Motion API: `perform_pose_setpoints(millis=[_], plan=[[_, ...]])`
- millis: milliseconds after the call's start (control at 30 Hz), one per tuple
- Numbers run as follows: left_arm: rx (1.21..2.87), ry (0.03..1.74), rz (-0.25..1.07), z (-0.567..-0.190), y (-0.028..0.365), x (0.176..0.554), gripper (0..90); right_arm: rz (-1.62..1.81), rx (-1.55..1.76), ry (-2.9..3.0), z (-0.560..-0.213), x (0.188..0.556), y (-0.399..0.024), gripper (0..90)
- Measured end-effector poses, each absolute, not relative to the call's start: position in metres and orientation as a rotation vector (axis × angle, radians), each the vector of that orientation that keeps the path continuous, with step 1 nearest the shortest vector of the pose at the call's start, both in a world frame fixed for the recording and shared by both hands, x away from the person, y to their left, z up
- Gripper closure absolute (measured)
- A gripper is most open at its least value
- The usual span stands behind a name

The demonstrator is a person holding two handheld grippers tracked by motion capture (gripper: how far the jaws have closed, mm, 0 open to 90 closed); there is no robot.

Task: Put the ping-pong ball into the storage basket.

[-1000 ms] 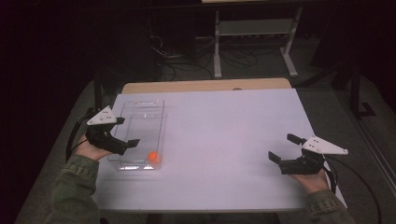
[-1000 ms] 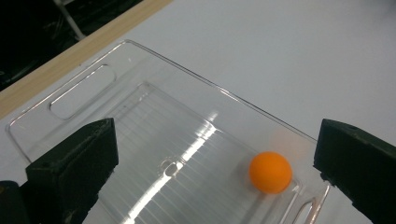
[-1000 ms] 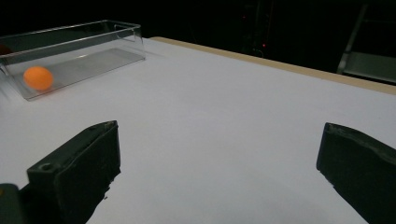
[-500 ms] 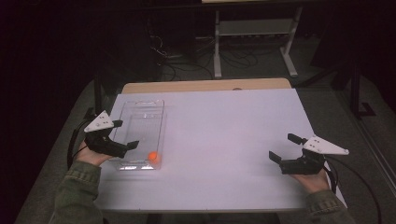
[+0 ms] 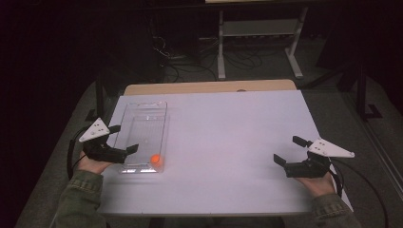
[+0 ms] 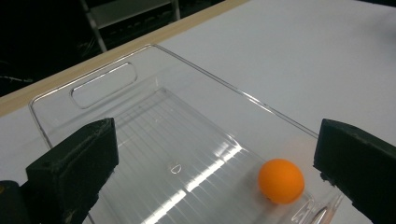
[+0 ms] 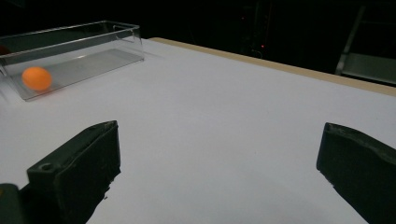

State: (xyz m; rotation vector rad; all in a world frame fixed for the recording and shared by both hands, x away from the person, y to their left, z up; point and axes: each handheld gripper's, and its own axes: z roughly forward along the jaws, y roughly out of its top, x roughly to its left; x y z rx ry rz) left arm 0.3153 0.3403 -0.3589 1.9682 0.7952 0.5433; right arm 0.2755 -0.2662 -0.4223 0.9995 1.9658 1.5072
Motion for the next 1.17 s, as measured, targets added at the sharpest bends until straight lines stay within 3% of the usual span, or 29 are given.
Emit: perform_pose_setpoints(millis=[667,1167], plan=[[1.703,0.869,0.592,-0.376,0.366,0.296,0.0,1.511,0.997,1.952,-0.423,0.274,-0.267,0.0],[1.648,0.902,0.634,-0.392,0.37,0.288,0.0,1.525,0.995,1.939,-0.424,0.273,-0.267,0.0]])
